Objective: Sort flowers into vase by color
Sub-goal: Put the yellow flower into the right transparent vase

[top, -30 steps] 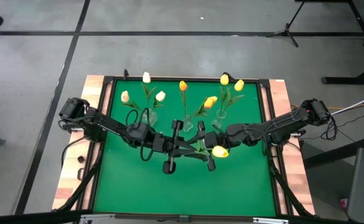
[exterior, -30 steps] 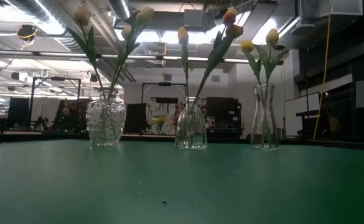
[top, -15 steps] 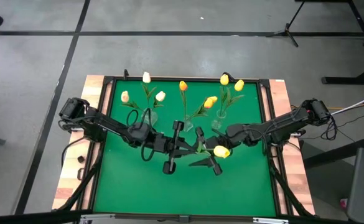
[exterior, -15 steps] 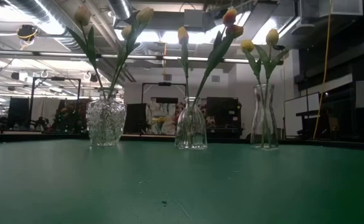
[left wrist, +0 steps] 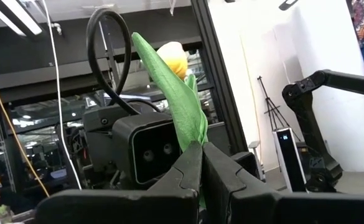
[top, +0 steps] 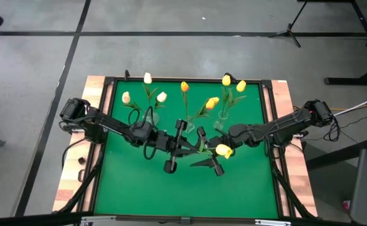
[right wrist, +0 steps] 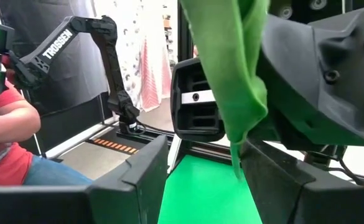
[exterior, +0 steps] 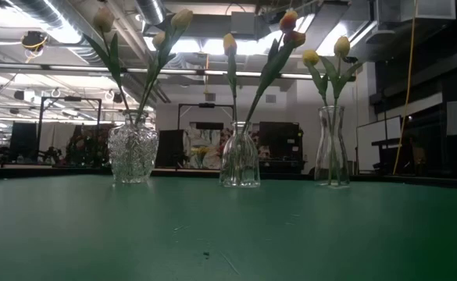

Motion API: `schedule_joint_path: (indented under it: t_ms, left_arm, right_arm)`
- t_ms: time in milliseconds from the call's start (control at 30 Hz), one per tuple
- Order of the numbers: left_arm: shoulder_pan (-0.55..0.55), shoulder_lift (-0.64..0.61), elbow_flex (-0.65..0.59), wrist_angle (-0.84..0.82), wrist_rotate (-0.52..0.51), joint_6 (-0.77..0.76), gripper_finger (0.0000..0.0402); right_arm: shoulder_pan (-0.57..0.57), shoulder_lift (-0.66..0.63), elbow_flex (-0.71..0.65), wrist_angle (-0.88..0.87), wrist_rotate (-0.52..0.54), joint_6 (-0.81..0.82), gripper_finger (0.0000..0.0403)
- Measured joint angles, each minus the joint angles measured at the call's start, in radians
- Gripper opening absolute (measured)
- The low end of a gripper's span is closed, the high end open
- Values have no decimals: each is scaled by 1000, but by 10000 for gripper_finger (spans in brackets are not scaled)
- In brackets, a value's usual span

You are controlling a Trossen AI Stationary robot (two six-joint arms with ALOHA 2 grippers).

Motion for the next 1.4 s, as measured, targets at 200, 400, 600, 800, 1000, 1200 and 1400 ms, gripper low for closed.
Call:
schedule_joint_path:
  t_ms: [200, 400, 600, 800, 1000, 1200, 1400]
  left_arm:
    - [0, 0, 0, -6, 1, -7, 0]
    - [0, 0, 0, -16, 3, -14, 0]
    - [0, 0, 0, -18, 2, -14, 0]
    - [0, 0, 0, -27, 2, -13, 0]
    - [0, 0, 0, -35, 1, -13, 0]
    - [0, 0, 0, -45, 0, -13, 0]
    - [0, 0, 0, -47, 0, -15, 0]
  right_arm:
    - [0, 0, 0, 0, 7, 3, 198]
    - [0, 0, 0, -4, -3, 21, 198]
    - [0, 0, 0, 1, -35, 21, 198]
    - [0, 0, 0, -1, -45, 21, 198]
    - [1, 0, 0, -2, 5, 31, 162]
    - [0, 0, 0, -4, 34, 45, 57]
    - [1, 0, 0, -4, 73, 40, 15]
